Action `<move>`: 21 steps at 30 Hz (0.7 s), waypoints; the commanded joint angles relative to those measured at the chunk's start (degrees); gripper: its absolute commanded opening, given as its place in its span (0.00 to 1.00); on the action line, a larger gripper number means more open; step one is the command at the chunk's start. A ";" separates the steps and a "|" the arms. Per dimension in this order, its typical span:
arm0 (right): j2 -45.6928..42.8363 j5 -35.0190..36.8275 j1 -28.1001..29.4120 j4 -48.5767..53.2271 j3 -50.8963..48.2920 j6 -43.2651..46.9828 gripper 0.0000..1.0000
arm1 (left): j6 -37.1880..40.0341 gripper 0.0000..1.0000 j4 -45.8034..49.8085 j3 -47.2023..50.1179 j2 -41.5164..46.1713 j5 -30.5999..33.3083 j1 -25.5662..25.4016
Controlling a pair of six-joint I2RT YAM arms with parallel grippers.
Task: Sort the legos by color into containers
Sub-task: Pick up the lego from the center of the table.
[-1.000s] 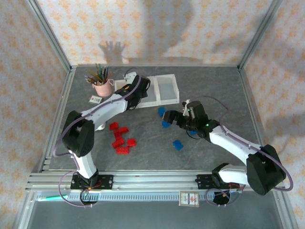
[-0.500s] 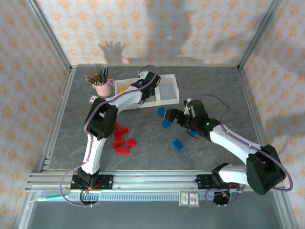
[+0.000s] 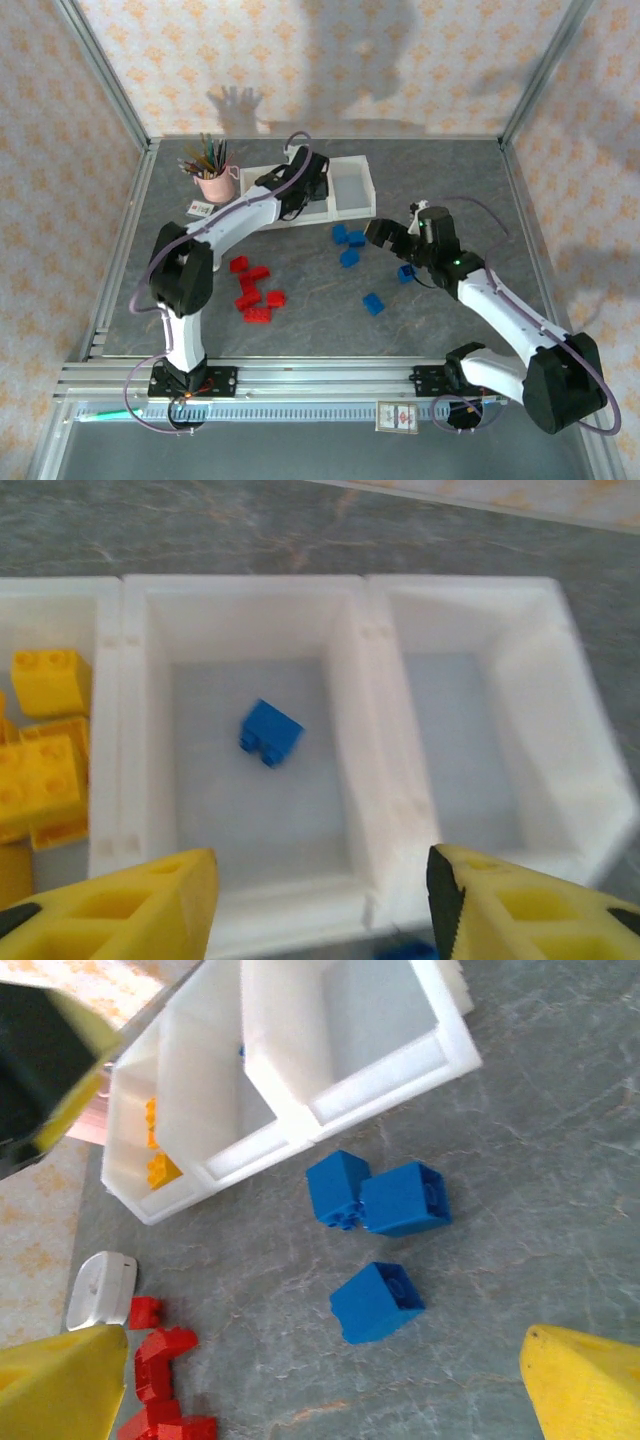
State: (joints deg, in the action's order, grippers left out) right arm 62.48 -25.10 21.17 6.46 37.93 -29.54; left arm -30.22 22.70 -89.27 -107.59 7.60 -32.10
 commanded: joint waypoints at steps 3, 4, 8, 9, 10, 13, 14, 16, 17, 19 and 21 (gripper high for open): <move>-2.48 0.14 -1.68 2.35 -2.33 1.69 1.00 | -8.29 0.66 -1.23 6.99 5.52 -1.79 -6.07; -2.81 0.19 -1.96 2.35 -2.71 1.84 1.00 | -10.20 0.68 -2.22 8.89 6.45 -1.69 -7.20; -3.76 0.41 -2.95 2.57 -4.54 1.68 1.00 | -16.04 0.73 -7.41 15.49 8.10 -3.22 -11.09; -3.89 0.33 -3.29 2.51 -4.90 1.67 1.00 | -17.32 0.74 -7.70 16.35 7.95 -3.20 -11.94; -4.00 0.24 -3.55 2.58 -5.28 1.61 1.00 | -18.22 0.75 -8.50 17.20 7.58 -3.60 -12.88; -4.06 0.35 -4.19 2.83 -6.10 2.43 1.00 | -21.36 0.77 -9.75 18.95 6.68 -3.00 -15.06; -3.99 0.46 -4.43 2.78 -6.28 2.65 1.00 | -22.41 0.78 -10.34 19.51 6.25 -2.63 -15.64; -3.79 0.14 -5.38 2.98 -6.55 2.89 1.00 | -24.52 0.80 -11.13 20.20 5.21 -2.55 -16.40; -3.56 -0.32 -6.12 2.91 -6.77 3.04 1.00 | -25.03 0.81 -12.24 20.53 4.60 -2.84 -16.74; -3.32 -1.67 -7.72 2.52 -7.30 3.08 1.00 | -25.40 0.83 -13.14 20.04 2.82 -2.60 -17.29; -2.87 -3.23 -9.53 2.27 -7.56 3.25 1.00 | -25.59 0.84 -11.98 18.14 0.52 -2.25 -17.39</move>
State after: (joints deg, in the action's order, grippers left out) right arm 59.53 -26.41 13.47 8.71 31.05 -27.62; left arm -53.12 11.88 -69.82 -103.81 4.47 -49.30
